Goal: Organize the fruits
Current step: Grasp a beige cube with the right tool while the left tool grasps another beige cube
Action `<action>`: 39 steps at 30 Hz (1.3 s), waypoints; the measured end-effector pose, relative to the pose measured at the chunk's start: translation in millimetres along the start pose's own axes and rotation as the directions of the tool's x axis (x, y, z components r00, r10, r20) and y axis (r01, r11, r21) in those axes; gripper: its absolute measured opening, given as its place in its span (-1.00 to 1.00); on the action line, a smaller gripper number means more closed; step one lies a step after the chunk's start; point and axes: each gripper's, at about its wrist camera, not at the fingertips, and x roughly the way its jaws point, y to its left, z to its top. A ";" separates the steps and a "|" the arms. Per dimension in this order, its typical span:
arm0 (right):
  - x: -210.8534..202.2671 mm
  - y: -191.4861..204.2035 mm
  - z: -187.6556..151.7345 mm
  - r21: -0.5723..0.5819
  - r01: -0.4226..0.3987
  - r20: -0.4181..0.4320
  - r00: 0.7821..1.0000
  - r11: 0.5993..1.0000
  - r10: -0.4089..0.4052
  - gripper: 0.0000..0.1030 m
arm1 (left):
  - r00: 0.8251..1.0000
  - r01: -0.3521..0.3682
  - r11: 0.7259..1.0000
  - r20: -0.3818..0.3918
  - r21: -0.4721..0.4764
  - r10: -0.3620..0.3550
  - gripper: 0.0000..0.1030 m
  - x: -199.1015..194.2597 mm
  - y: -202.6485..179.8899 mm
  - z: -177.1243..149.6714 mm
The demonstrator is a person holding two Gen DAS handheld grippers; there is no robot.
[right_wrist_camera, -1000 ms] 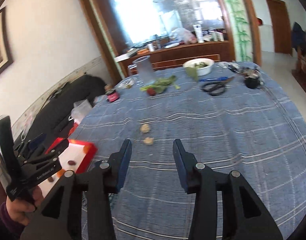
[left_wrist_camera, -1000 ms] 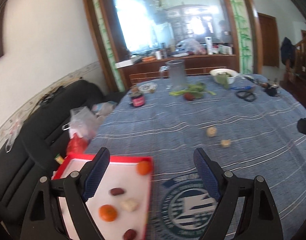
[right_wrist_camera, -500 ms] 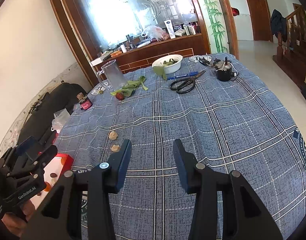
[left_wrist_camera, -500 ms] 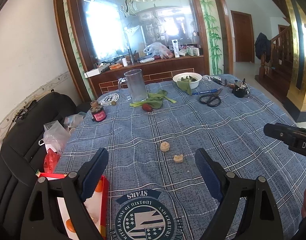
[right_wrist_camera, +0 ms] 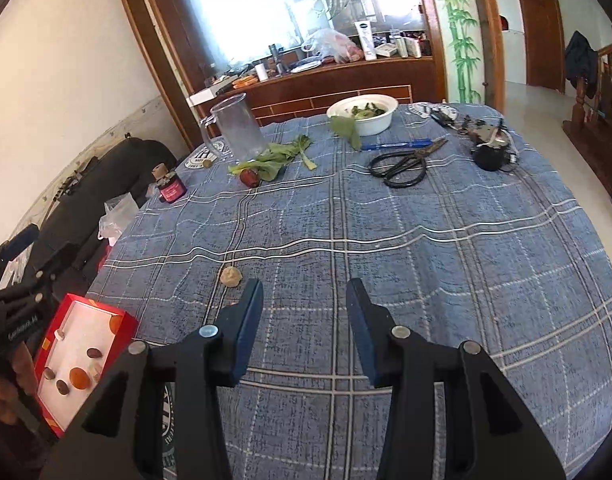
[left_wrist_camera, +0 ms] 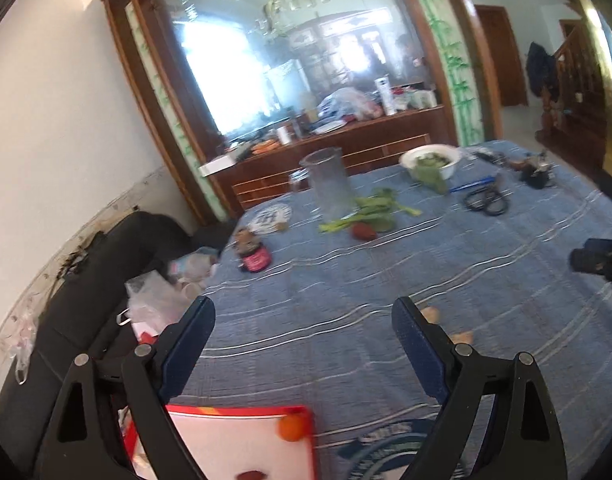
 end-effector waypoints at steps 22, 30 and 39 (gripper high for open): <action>139.8 76.1 -30.8 -0.180 -0.052 -0.225 0.974 0.982 0.010 -0.45 | 0.978 0.071 0.992 -0.191 -0.103 -0.090 0.76 72.6 15.2 -43.3; 123.3 39.6 -13.7 -0.090 -0.056 -0.182 0.983 0.994 0.038 -0.46 | 0.967 0.130 0.986 -0.208 -0.103 -0.149 0.76 83.7 -20.3 -31.7; 96.2 -20.5 13.7 0.099 0.018 -0.060 0.998 0.995 -0.012 -0.47 | 0.939 0.209 0.975 -0.263 -0.072 -0.221 0.73 117.9 -90.2 -23.1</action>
